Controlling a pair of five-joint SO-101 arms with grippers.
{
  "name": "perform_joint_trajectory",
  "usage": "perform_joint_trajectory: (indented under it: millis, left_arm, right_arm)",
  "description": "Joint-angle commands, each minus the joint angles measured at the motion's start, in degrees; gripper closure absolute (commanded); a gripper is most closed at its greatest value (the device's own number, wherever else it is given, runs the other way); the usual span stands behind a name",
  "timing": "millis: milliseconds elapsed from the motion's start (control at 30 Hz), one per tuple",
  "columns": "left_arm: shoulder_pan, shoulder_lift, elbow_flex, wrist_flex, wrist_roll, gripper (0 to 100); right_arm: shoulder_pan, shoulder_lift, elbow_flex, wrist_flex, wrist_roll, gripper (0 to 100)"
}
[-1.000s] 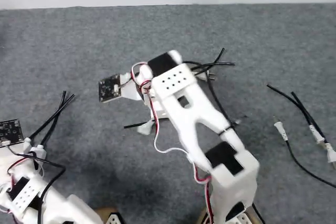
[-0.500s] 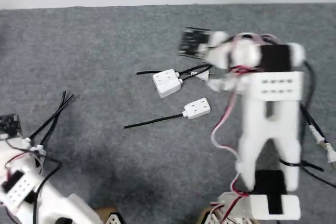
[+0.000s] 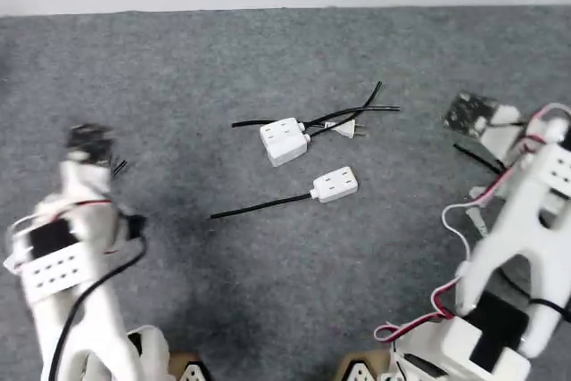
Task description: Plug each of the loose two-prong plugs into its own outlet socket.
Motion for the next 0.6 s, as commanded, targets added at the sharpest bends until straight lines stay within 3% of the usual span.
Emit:
perform_joint_trajectory:
  millis: [0,333,567]
  left_arm:
    - [15.74,-0.53,-3.74,0.35,3.43,69]
    - [42.11,-0.09,-7.52,-1.93,10.64,69]
    - [50.11,0.70,-7.52,-7.12,12.13,69]
  right_arm:
    - [2.86,-2.33,5.10,-8.75,1.58,98.9]
    - [6.02,-2.33,18.02,-24.13,1.23,98.9]
    - [9.27,-2.24,28.48,-37.49,1.32,98.0]
